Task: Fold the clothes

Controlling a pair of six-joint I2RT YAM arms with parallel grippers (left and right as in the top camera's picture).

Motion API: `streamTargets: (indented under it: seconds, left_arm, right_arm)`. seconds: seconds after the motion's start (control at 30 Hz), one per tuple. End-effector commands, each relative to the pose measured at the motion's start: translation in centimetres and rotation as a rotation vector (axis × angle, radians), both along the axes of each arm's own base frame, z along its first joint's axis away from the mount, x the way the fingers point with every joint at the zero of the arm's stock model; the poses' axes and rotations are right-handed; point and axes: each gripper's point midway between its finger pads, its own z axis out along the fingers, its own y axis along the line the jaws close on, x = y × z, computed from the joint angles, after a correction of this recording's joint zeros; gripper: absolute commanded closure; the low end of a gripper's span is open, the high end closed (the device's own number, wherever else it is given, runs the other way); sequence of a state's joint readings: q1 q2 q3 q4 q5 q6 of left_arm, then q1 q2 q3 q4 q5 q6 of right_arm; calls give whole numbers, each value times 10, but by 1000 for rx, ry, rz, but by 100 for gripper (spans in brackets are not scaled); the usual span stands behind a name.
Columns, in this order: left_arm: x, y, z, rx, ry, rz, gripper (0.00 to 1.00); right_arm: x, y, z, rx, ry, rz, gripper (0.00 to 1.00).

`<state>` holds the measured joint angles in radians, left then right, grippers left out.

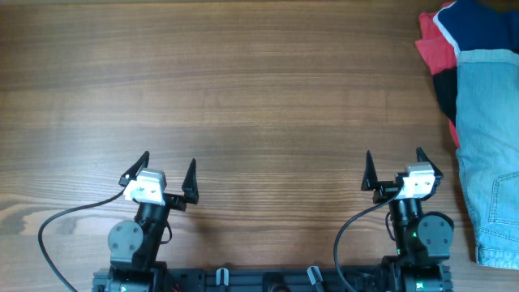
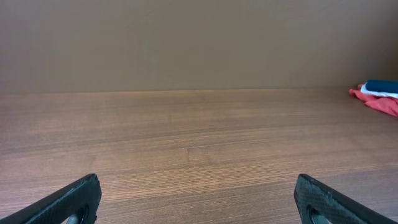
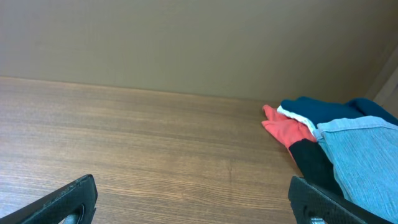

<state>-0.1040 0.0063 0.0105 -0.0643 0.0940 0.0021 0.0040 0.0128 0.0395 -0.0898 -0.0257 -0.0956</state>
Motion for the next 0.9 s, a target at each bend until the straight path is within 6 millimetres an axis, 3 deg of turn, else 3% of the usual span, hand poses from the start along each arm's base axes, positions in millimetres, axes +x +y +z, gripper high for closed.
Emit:
streamTargets:
  seconds: [0.0,0.5,0.63,0.73,0.87]
  left_arm:
    - [0,-1,-3,-9,8,-1,0]
    - [0,-1,-3,-9,8,-1,0]
    - [-1,-5,-3,-76,23,-23,0]
    - [-3,-11,0,-174,44,-55,0]
    - [-10,-15,9,-241,103,-71,0]
  right_arm:
    - [-1,3,5,-8,-18,18,0]
    - [-1,7,6,-2,-19,40,0]
    - [-2,13,6,241,-3,62,0]
    - [-4,28,7,267,14,147,0]
    - [-9,30,9,277,102,148,0]
